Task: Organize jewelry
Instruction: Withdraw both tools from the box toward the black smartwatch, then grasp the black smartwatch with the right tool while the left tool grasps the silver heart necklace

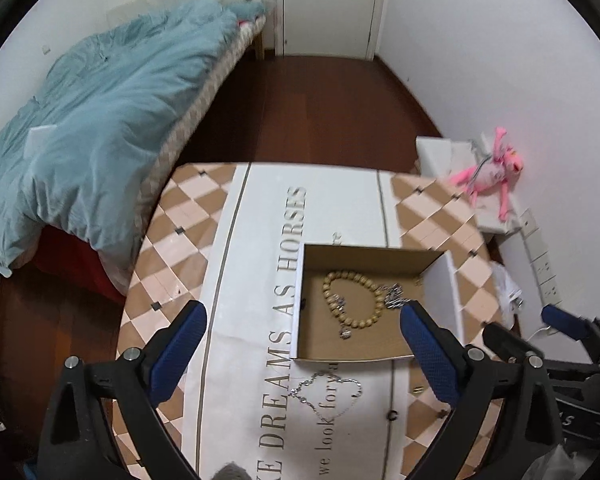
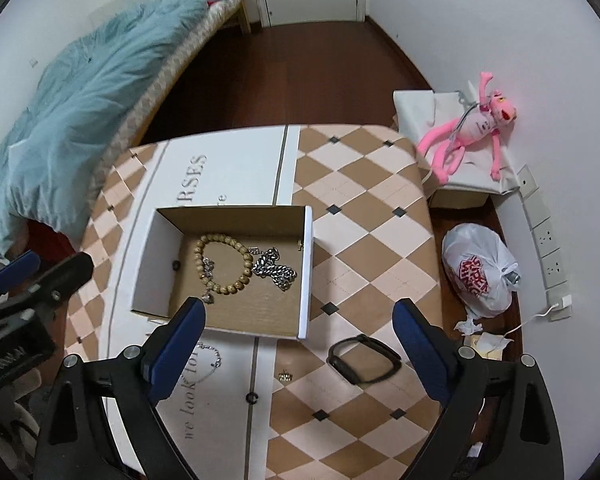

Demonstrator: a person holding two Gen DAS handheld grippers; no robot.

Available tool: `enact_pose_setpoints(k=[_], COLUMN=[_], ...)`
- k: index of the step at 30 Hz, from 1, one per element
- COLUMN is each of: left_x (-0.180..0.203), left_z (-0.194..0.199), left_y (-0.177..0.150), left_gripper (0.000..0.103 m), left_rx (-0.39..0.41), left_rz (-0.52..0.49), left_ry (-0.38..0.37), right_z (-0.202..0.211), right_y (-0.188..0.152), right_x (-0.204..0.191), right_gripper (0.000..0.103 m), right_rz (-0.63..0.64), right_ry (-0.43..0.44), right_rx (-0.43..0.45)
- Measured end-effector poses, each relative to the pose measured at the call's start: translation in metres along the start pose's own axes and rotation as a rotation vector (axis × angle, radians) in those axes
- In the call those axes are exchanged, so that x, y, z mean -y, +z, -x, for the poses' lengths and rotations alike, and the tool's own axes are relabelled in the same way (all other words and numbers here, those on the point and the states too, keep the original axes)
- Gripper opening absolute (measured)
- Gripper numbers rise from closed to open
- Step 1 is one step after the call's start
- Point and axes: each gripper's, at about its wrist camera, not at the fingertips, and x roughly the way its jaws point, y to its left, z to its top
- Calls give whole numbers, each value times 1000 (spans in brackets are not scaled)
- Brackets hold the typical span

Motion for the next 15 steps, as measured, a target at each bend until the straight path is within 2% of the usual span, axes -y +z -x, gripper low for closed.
enact_pose_setpoints(k=[5,11,13,14,15], left_x=[3,-4,-7,-8,-9], left_z=[15,-25,-40,-48,-55], left_y=[-20,-63,-75,-81,-86], left_gripper=[99,99,99,99,99], left_rx=[24,-86,-117,-137,-155], left_rz=[13,52,63,67,71], left_ry=[21,81,95,108,118], right_z=[6,-33,-48,-56,-64], right_y=[-22,-55,-62,-63,-65], right_x=[18,62,74,80,84], right_gripper=[96,96,95,91,78], right_rz=[-40,-148,-187,-199,-208], right_ry=[-18,-80,-97,-110,-120], right_rx=[-9,-84,-83,-83,-95])
